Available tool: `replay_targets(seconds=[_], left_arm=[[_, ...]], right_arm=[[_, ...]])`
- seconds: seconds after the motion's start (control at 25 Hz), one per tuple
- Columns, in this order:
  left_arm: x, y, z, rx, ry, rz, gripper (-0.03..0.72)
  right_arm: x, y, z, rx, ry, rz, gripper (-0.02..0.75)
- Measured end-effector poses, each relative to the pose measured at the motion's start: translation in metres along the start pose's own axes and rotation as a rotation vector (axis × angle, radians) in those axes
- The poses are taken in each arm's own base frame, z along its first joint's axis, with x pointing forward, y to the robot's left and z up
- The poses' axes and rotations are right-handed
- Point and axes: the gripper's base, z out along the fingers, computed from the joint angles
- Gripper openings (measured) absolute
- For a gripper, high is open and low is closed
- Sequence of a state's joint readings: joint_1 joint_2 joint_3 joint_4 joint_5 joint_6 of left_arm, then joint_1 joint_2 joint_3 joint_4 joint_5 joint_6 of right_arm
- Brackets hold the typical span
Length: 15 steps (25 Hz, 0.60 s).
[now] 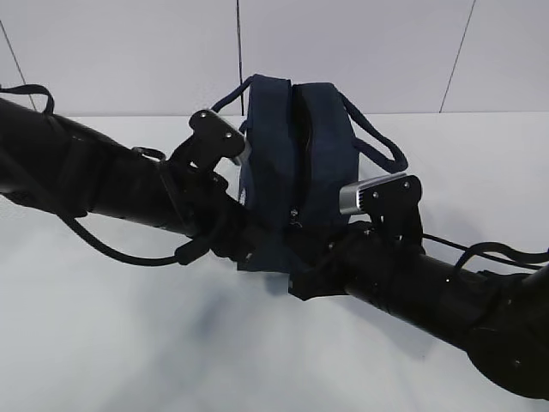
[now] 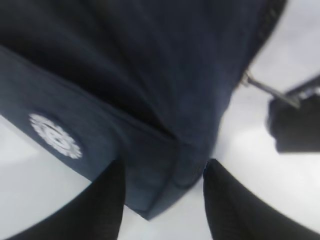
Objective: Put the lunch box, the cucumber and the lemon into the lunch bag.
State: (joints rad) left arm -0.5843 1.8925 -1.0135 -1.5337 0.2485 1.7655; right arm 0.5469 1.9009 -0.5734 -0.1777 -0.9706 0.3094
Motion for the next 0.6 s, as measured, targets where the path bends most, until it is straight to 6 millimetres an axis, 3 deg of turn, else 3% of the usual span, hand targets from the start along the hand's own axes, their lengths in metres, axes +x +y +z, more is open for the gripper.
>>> replay_targets(seconds=[0.4, 0.52, 0.6], left_arm=[[0.004, 0.001, 0.014, 0.018, 0.019, -0.016, 0.368], [0.005, 0.002, 0.015, 0.007, 0.021, -0.021, 0.309], [0.005, 0.003, 0.015, -0.003, 0.023, -0.023, 0.214]], right_arm=[[0.0, 0.0, 0.0, 0.001, 0.002, 0.0, 0.007], [0.0, 0.0, 0.0, 0.003, 0.003, 0.002, 0.007], [0.0, -0.001, 0.0, 0.007, 0.002, 0.004, 0.007]])
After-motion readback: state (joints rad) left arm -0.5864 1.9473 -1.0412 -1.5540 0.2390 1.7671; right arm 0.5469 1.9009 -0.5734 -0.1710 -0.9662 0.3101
